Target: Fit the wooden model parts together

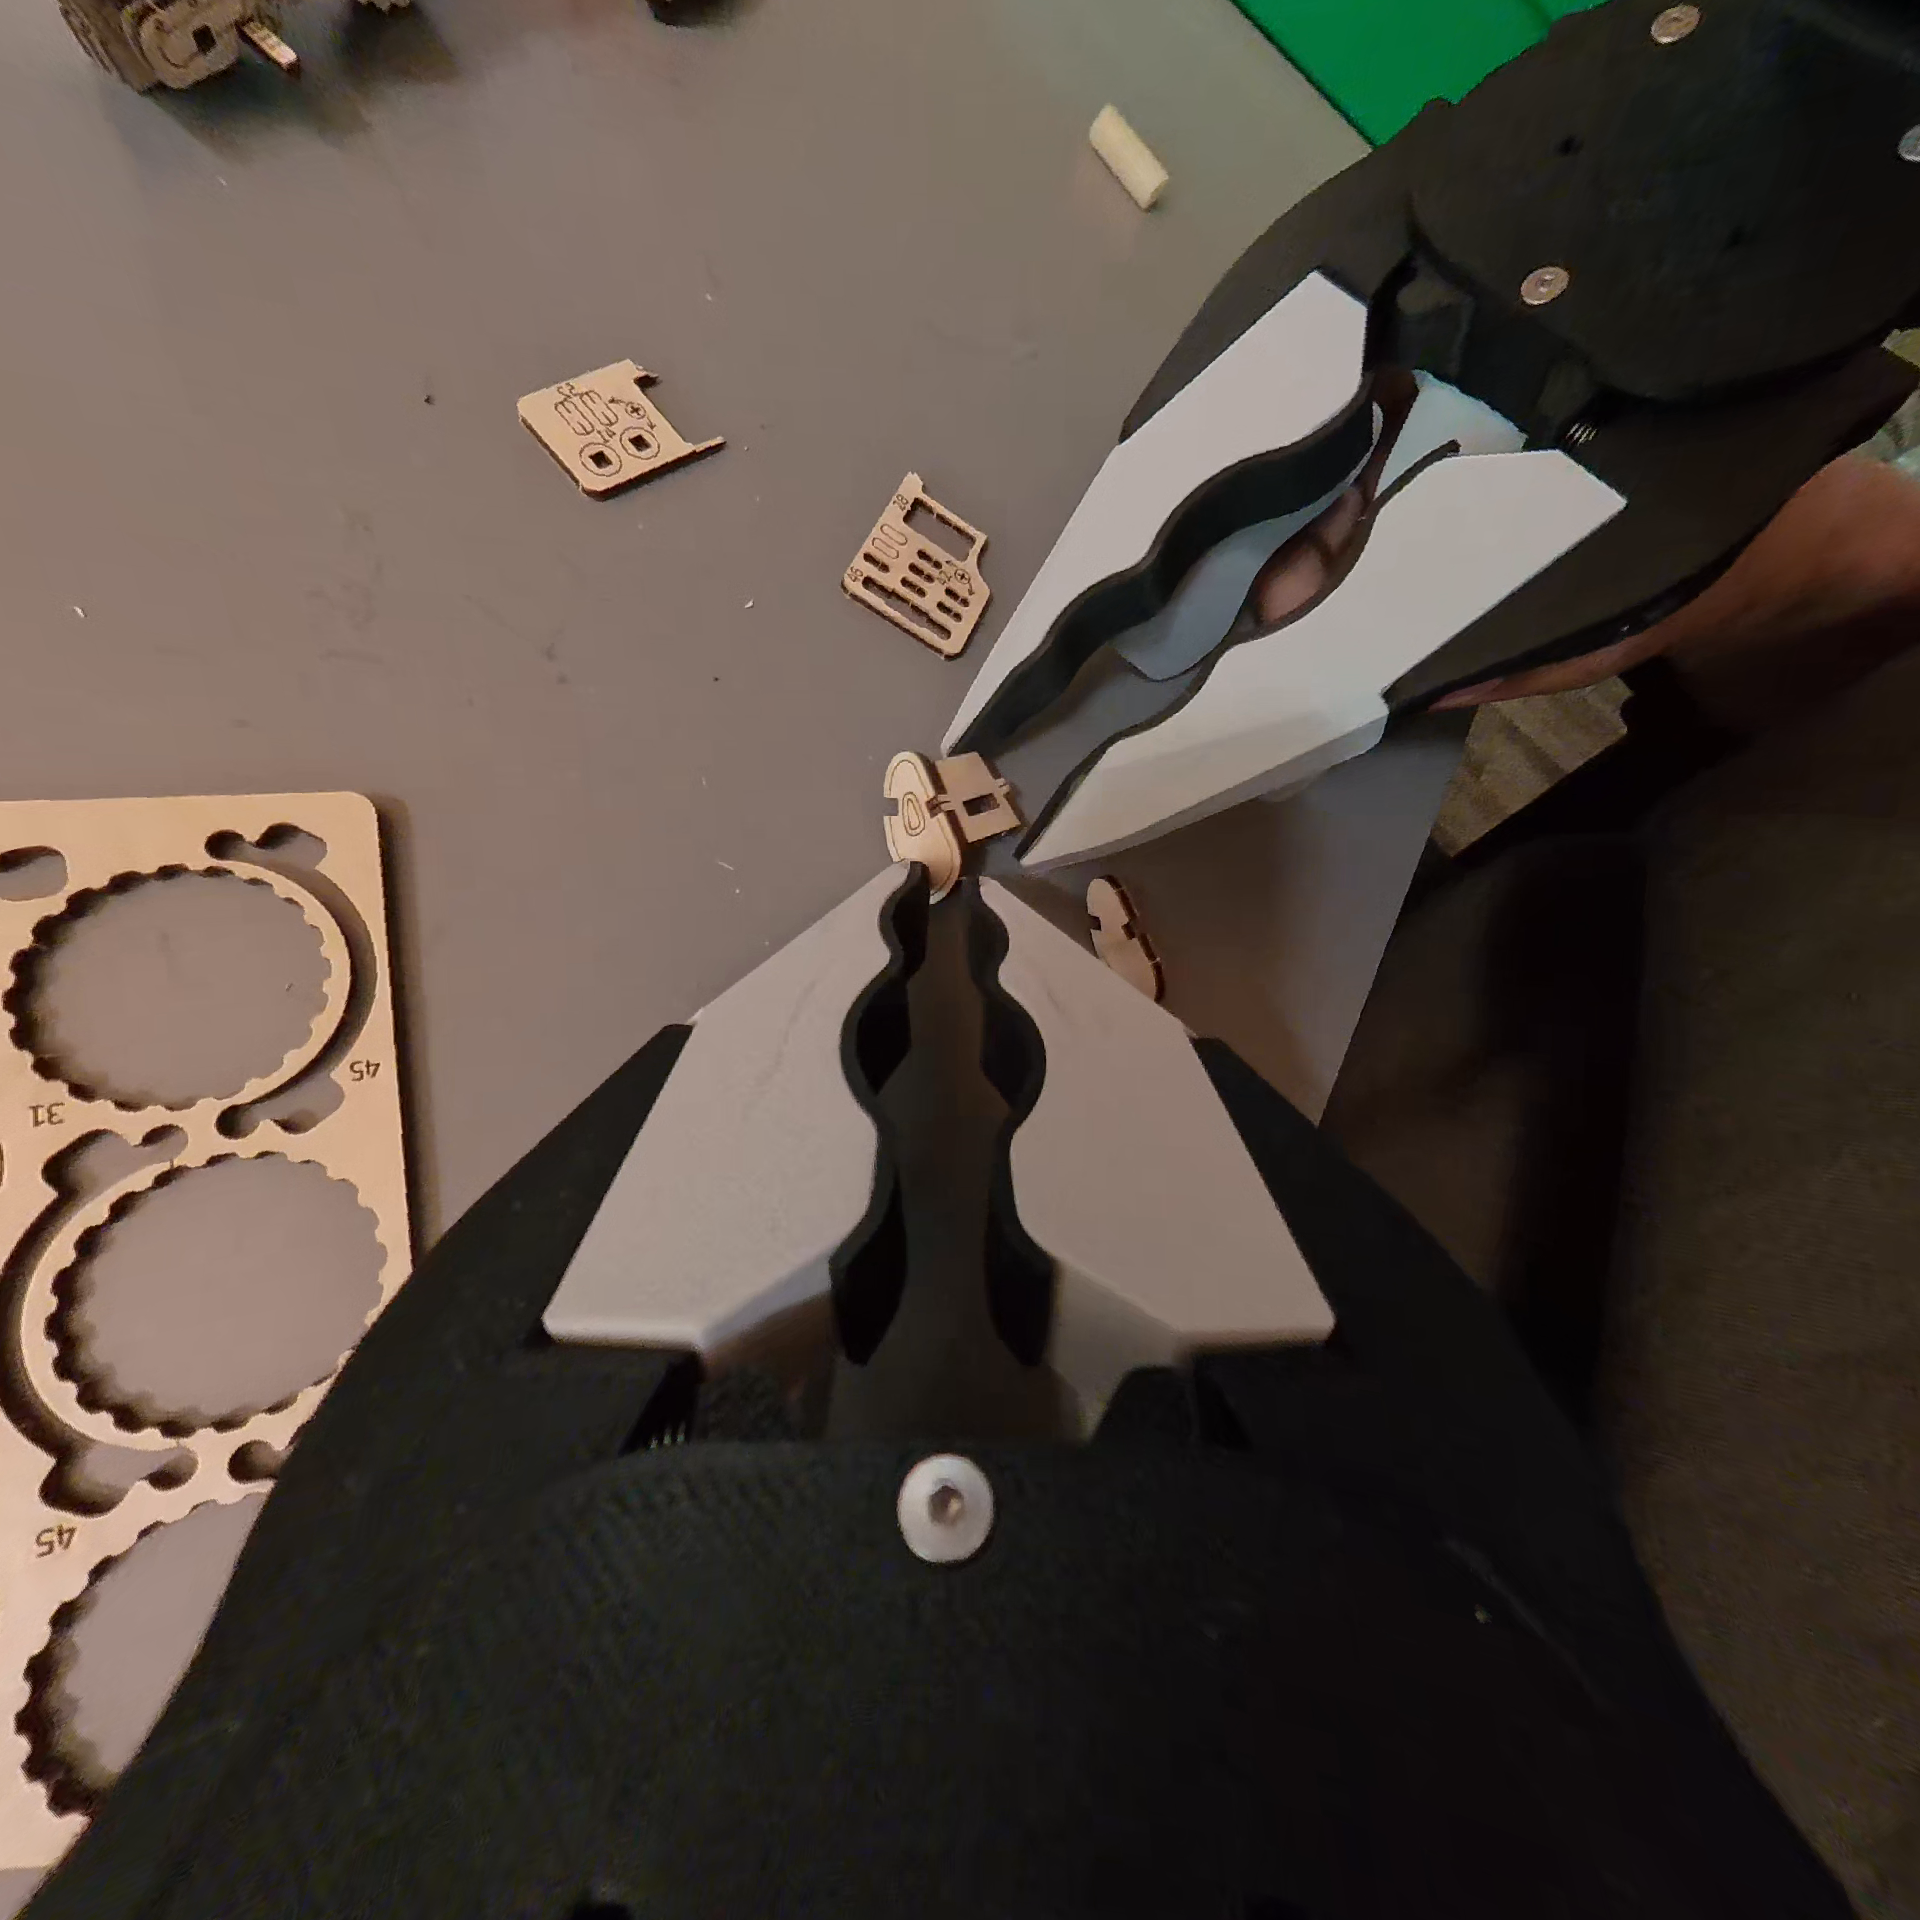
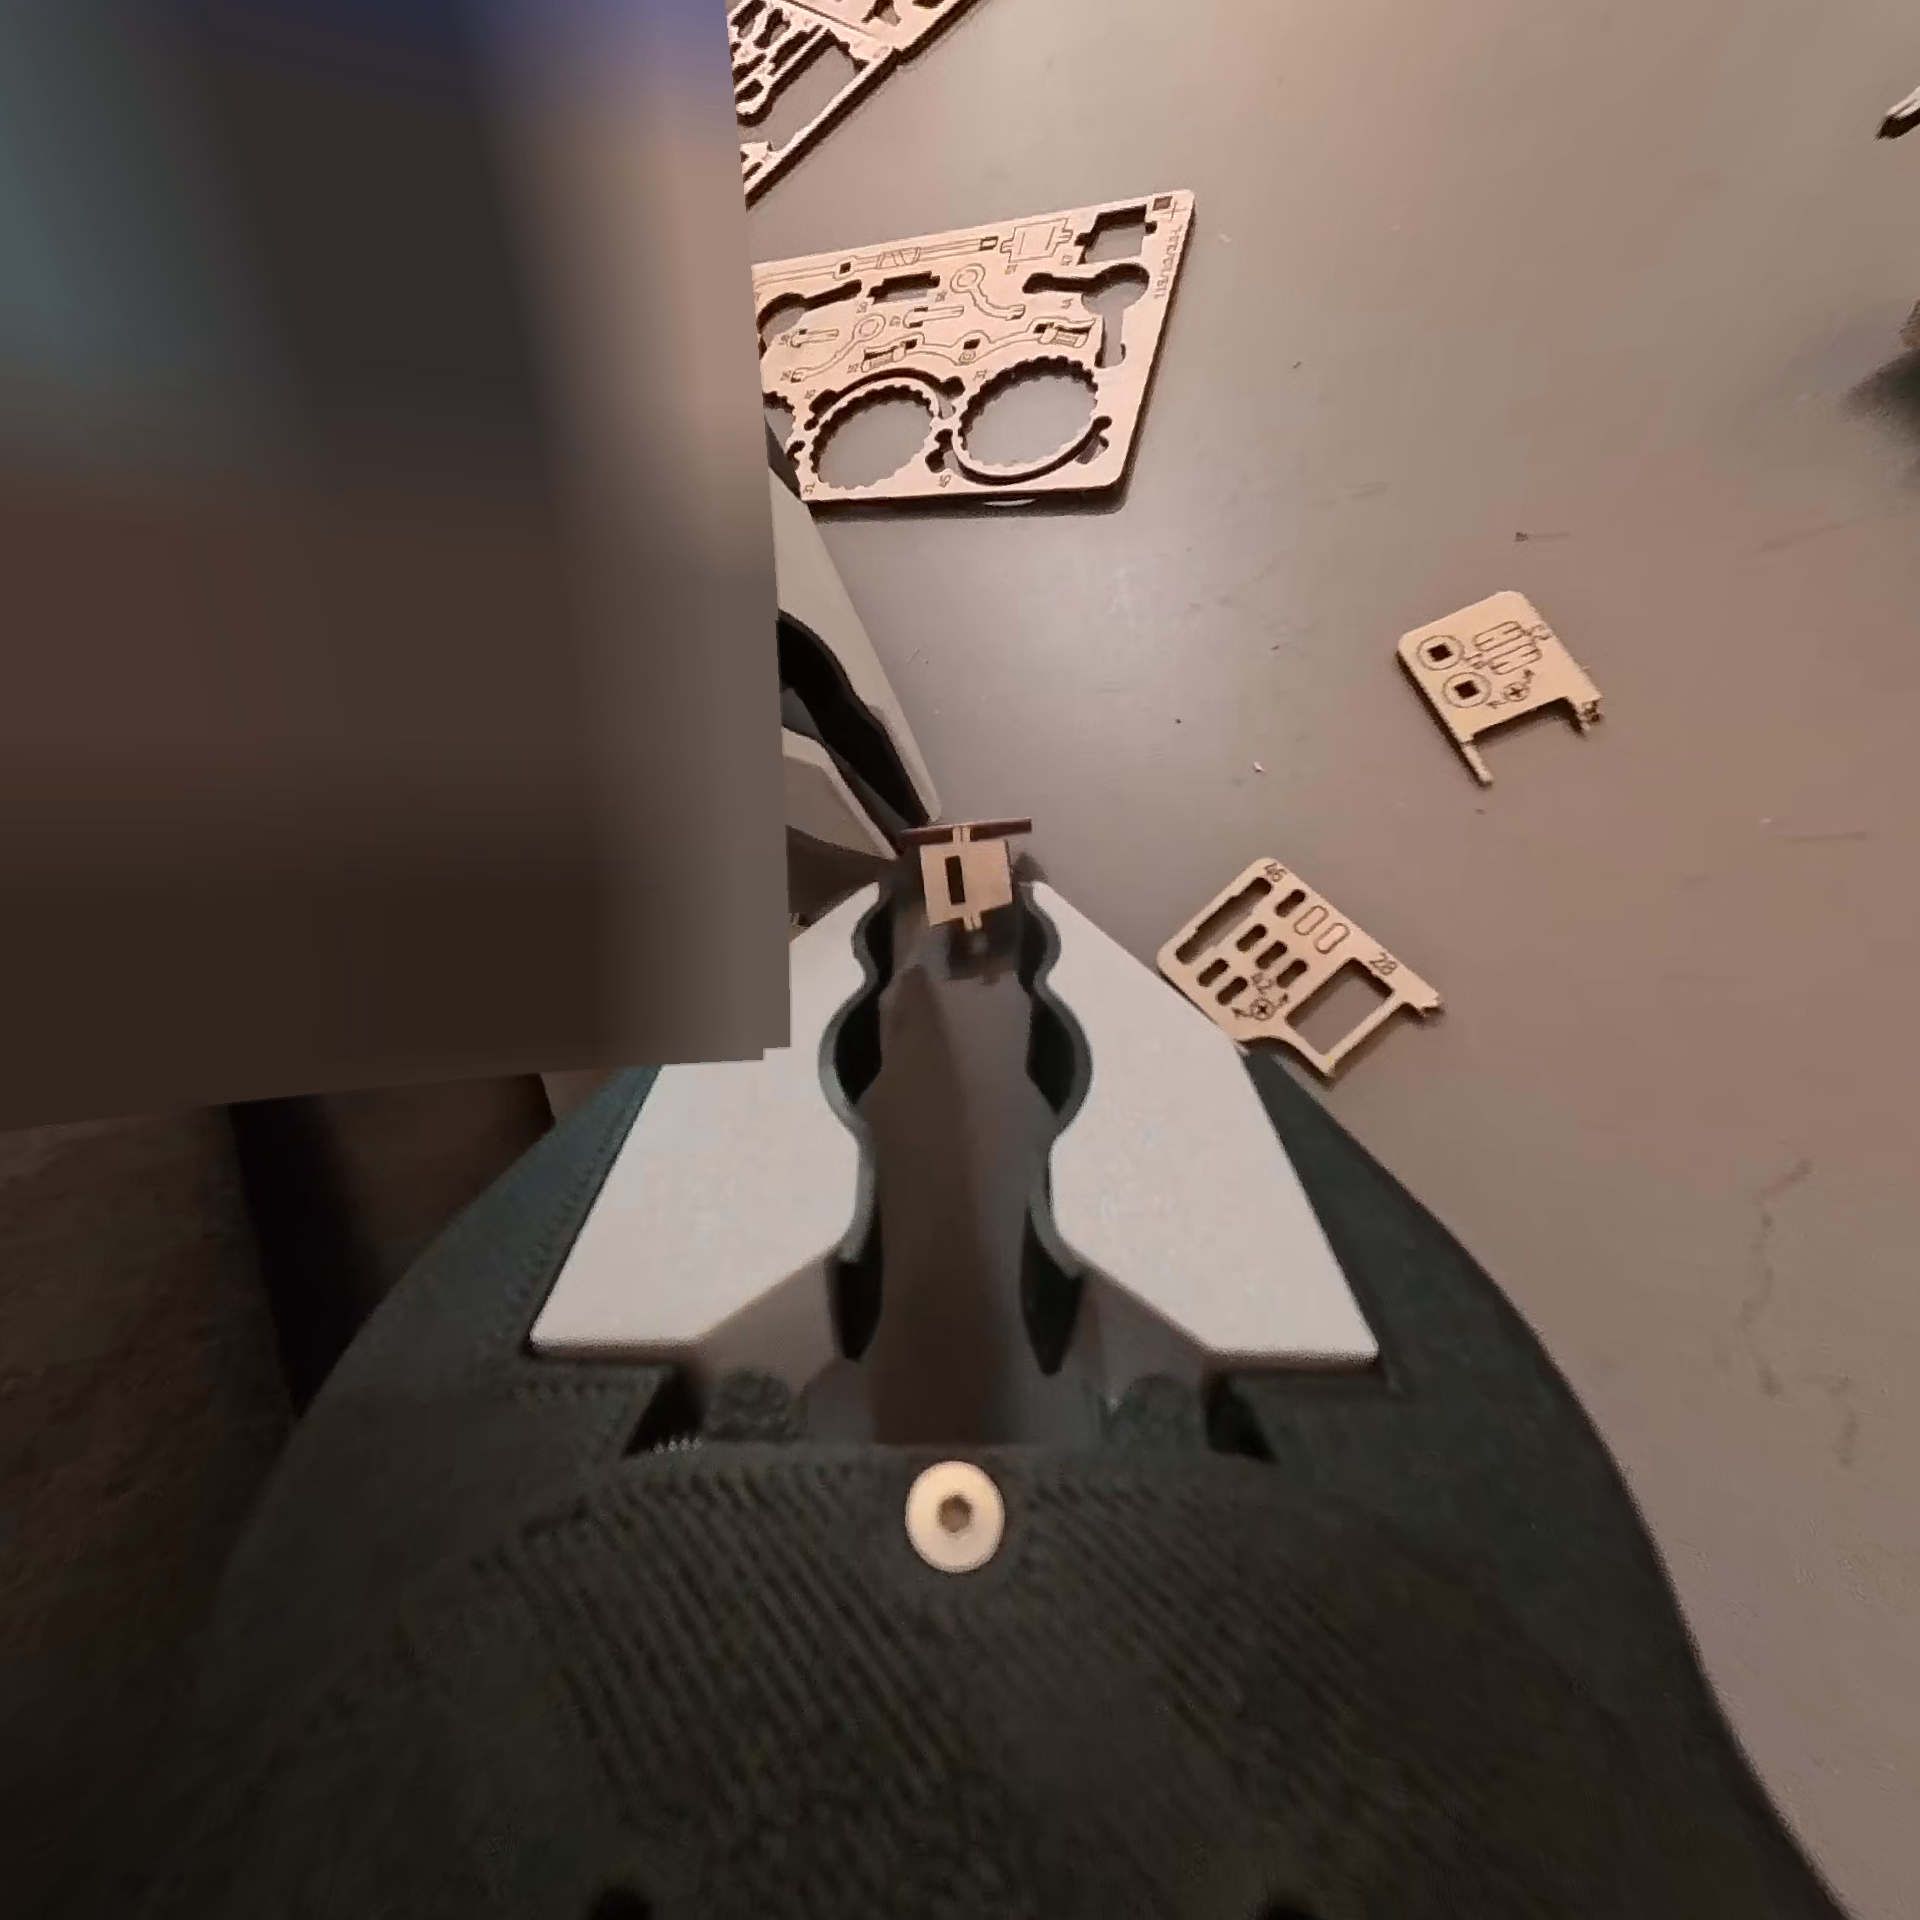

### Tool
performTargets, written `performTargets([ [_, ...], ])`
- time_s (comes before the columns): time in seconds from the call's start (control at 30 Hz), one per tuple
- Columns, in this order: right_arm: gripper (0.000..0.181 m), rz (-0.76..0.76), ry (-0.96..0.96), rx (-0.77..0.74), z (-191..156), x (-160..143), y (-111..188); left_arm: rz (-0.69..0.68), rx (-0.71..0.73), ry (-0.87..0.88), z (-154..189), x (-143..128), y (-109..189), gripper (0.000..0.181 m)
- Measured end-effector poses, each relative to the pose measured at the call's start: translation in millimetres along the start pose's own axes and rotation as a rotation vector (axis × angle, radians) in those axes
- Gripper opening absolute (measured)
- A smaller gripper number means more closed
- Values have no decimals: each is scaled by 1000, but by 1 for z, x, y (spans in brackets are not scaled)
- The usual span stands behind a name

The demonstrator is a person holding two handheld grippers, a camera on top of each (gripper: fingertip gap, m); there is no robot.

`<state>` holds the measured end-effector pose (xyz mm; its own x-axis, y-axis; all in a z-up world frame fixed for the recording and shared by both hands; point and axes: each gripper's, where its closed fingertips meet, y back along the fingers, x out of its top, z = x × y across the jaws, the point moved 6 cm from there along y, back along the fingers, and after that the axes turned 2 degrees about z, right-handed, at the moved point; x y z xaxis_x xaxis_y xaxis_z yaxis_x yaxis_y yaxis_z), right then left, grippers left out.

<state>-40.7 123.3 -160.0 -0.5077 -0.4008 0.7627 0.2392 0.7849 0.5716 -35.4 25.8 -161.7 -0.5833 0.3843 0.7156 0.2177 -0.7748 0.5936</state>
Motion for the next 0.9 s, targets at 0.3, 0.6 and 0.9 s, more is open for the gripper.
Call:
performTargets([
  [0.3,18,22,69,-53,-1,2,1,11,-17,33,-2,1,1,4],
  [0.6,15,23,114,-79,-2,3,-1,6,-27,39,-2,1,0,3],
  [0.9,24,52,51,-55,3,6,3,21,-39,66,-4,2,2,2],
])
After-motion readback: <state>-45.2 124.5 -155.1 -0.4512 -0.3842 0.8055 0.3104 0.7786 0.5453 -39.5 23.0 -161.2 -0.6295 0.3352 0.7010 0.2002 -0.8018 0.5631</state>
